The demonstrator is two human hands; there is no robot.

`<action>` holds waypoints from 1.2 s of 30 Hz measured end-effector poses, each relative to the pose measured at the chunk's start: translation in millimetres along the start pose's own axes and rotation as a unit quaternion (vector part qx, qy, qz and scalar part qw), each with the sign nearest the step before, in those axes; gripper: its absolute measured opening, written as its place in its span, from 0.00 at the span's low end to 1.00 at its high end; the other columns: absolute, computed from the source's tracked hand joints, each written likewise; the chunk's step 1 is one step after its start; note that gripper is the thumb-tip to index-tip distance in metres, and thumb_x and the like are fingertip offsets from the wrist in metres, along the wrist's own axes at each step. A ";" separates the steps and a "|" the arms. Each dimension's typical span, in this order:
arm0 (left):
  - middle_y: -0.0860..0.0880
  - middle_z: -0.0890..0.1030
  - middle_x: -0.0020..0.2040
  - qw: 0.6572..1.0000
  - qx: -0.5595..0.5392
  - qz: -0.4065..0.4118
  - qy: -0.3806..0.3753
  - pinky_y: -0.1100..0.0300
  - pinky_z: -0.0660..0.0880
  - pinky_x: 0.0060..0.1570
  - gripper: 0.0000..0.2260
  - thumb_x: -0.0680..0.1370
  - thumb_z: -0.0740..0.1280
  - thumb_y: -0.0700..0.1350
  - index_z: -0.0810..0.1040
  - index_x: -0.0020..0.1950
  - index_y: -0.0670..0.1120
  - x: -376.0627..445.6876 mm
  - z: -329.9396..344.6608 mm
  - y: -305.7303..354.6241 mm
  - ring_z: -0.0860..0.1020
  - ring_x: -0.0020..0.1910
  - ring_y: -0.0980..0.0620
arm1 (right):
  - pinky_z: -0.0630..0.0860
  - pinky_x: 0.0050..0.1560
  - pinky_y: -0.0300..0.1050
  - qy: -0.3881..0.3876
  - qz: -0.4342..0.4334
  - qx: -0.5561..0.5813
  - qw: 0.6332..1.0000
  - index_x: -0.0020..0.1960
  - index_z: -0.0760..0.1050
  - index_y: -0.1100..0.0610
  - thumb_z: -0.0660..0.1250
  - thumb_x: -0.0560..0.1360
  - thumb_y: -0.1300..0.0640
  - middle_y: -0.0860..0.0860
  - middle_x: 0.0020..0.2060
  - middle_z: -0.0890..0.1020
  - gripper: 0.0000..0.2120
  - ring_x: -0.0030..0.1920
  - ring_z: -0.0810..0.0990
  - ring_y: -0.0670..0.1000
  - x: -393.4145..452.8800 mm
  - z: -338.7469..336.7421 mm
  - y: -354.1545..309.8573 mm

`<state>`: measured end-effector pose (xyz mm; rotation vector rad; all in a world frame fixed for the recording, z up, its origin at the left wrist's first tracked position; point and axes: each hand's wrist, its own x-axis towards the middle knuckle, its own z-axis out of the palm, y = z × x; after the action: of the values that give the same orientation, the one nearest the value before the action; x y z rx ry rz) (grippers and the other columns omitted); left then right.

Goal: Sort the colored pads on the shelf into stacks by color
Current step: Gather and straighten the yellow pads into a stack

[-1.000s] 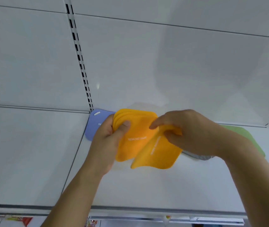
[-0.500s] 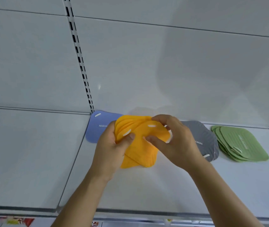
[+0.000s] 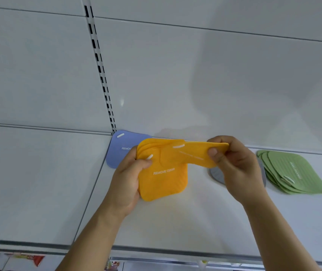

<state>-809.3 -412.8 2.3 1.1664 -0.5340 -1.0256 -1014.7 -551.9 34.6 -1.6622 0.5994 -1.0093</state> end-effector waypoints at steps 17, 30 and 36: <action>0.43 0.85 0.62 0.998 0.030 0.057 0.024 0.38 0.77 0.66 0.18 0.78 0.64 0.46 0.82 0.65 0.47 -4.1 10.0 0.3 0.82 0.63 0.39 | 0.76 0.54 0.49 0.049 0.017 -0.095 0.994 0.48 0.82 0.45 0.75 0.74 0.50 0.45 0.51 0.84 0.04 0.54 0.82 0.48 -15.2 47.6 18.5; 0.42 0.85 0.62 0.992 0.037 0.118 0.013 0.34 0.75 0.67 0.18 0.75 0.69 0.57 0.83 0.62 0.52 -7.6 20.8 -2.7 0.81 0.64 0.38 | 0.74 0.42 0.34 0.203 0.081 -0.001 0.976 0.46 0.81 0.47 0.77 0.75 0.59 0.42 0.39 0.84 0.09 0.39 0.79 0.42 -36.3 78.5 13.2; 0.63 0.83 0.62 0.955 0.248 0.162 0.001 0.64 0.79 0.58 0.20 0.77 0.72 0.54 0.75 0.68 0.56 -17.0 17.4 -4.9 0.81 0.62 0.61 | 0.76 0.50 0.42 0.214 0.069 -0.032 0.974 0.56 0.76 0.39 0.77 0.72 0.50 0.40 0.47 0.82 0.16 0.49 0.80 0.45 -41.4 77.0 19.6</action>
<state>-833.1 -406.7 6.4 1.4577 -0.9849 -0.6198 -968.8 -485.5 -4.2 -1.4390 1.0263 -1.2673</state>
